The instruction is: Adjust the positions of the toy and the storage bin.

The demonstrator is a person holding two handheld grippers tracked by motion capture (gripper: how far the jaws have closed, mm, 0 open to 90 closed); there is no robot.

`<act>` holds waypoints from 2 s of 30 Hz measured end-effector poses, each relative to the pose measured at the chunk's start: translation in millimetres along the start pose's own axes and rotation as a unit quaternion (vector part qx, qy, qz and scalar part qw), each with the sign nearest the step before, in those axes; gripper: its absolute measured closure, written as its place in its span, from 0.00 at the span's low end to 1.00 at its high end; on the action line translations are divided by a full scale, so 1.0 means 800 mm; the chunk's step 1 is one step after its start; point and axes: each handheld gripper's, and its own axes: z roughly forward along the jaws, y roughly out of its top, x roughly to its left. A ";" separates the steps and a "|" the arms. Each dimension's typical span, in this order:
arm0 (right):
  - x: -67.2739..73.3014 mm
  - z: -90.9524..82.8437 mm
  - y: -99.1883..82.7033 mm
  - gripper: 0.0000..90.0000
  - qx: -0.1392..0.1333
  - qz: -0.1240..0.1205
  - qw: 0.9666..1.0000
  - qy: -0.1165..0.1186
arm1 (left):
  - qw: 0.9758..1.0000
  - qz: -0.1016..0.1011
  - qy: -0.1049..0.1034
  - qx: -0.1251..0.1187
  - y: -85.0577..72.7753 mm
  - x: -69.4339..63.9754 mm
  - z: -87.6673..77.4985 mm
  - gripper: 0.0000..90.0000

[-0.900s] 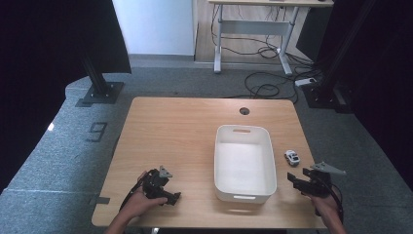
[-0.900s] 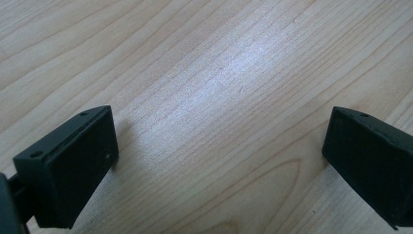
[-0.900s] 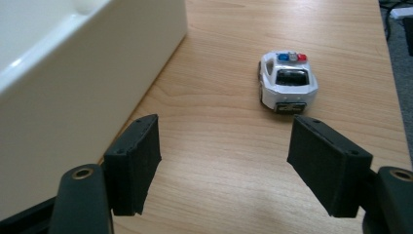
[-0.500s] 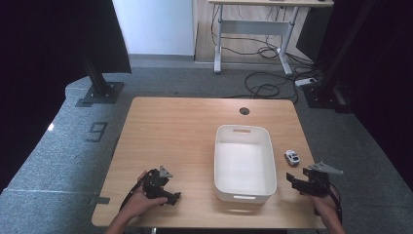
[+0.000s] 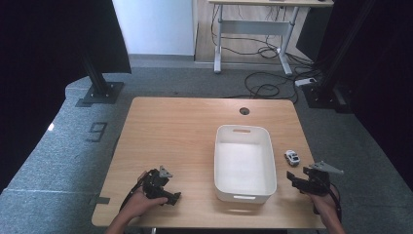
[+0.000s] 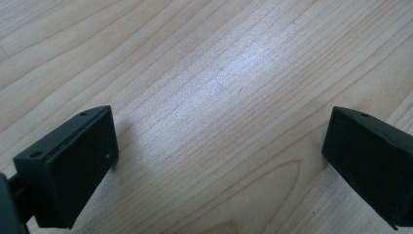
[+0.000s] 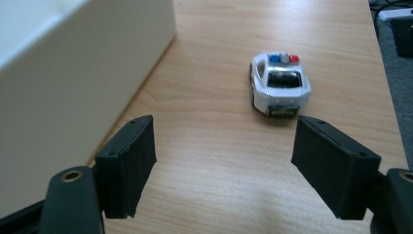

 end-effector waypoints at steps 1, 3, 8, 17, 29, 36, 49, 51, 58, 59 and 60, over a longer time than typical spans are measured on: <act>0.002 -0.002 0.003 0.26 -0.004 -0.002 1.000 0.000 | 1.000 0.000 0.000 0.000 0.000 0.000 0.000 0.00; 0.004 -0.006 0.009 0.27 -0.012 0.000 1.000 0.004 | 1.000 0.000 0.000 0.000 0.000 0.000 0.000 0.00; 0.010 -0.009 0.019 0.28 -0.022 0.002 1.000 0.012 | 1.000 0.001 0.000 0.000 0.000 0.000 0.000 0.00; 0.021 -0.015 0.030 0.30 -0.048 -0.004 0.999 0.016 | 1.000 0.000 0.000 0.000 0.000 0.000 0.000 0.00; 0.038 -0.005 0.039 0.31 -0.047 -0.021 0.998 0.031 | 1.000 0.001 0.000 -0.001 0.000 0.000 0.000 0.00; 0.050 0.001 0.044 0.32 -0.048 -0.030 0.998 0.036 | 1.000 0.000 0.000 -0.001 0.000 0.000 0.000 0.00; 0.062 0.005 0.054 0.35 -0.061 -0.033 0.997 0.041 | 1.000 -0.001 0.002 -0.003 -0.001 0.000 0.000 0.00; 0.063 0.008 0.055 0.35 -0.058 -0.036 0.997 0.041 | 1.000 -0.001 0.002 -0.003 -0.001 0.000 0.000 0.00; 0.066 0.020 0.054 0.40 -0.046 -0.042 0.997 0.038 | 1.000 -0.002 0.002 -0.003 -0.001 -0.001 0.000 0.00; 0.067 0.023 0.053 0.41 -0.044 -0.046 0.997 0.035 | 1.000 -0.002 0.002 -0.003 -0.001 -0.001 0.000 0.00; 0.068 0.025 0.053 0.42 -0.041 -0.050 0.997 0.033 | 1.000 -0.002 0.002 -0.003 -0.001 -0.001 0.000 0.00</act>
